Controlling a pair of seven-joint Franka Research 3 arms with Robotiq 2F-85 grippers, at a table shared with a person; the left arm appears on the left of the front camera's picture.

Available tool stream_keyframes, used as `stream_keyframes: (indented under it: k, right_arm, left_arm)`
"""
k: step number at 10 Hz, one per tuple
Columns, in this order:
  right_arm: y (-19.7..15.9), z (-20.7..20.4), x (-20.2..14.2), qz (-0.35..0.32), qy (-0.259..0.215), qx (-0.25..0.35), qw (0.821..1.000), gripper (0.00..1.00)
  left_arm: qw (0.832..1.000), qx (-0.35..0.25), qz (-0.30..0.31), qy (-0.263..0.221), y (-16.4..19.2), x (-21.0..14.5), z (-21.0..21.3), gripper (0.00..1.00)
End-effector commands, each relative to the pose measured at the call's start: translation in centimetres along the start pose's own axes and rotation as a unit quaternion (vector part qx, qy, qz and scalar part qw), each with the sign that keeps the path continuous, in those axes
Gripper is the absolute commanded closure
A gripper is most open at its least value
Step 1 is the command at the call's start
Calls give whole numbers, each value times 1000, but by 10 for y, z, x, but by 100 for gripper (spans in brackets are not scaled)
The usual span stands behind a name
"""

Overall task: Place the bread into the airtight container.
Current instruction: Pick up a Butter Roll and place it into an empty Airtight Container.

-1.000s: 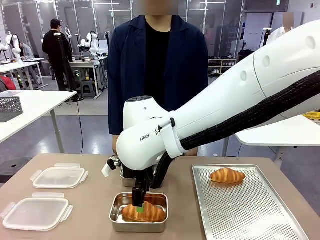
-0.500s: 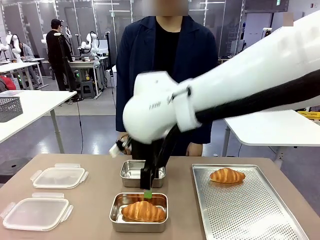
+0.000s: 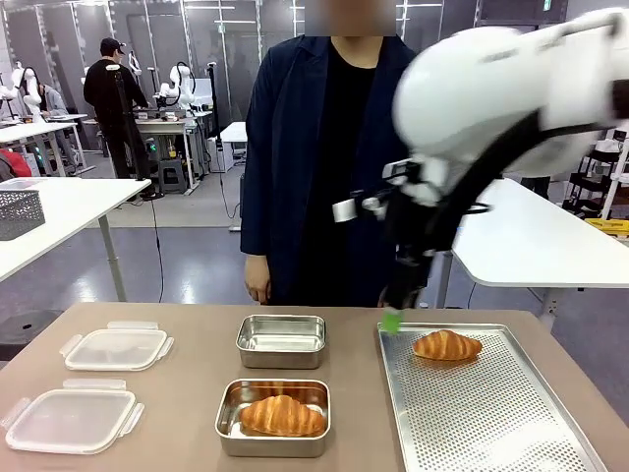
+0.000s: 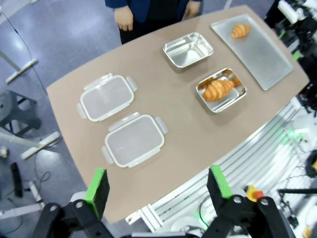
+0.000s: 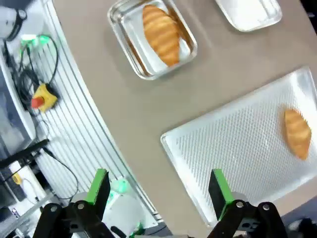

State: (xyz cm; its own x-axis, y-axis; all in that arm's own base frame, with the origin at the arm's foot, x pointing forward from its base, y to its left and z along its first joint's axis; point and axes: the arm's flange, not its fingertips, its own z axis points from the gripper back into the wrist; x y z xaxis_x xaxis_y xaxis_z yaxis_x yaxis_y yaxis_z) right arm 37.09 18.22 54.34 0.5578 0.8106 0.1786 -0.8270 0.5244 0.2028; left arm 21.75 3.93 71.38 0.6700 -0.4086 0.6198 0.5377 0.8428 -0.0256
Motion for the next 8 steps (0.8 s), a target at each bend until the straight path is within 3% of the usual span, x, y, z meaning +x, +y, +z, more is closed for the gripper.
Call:
stream_keyframes:
  k: [1, 4, 8]
  right_arm:
    - [3, 37, -61, -52, -47, -15, 997, 0]
    - [42, 131, -158, -151, -98, -105, 978, 0]
    - [79, 214, -246, -220, -136, -123, 958, 0]
  left_arm:
    - [1000, -2, -4, 0, -1, 1, 0, 0]
    - [1000, -2, -4, 0, -1, 1, 0, 0]
    - [1000, -2, -4, 0, -1, 1, 0, 0]
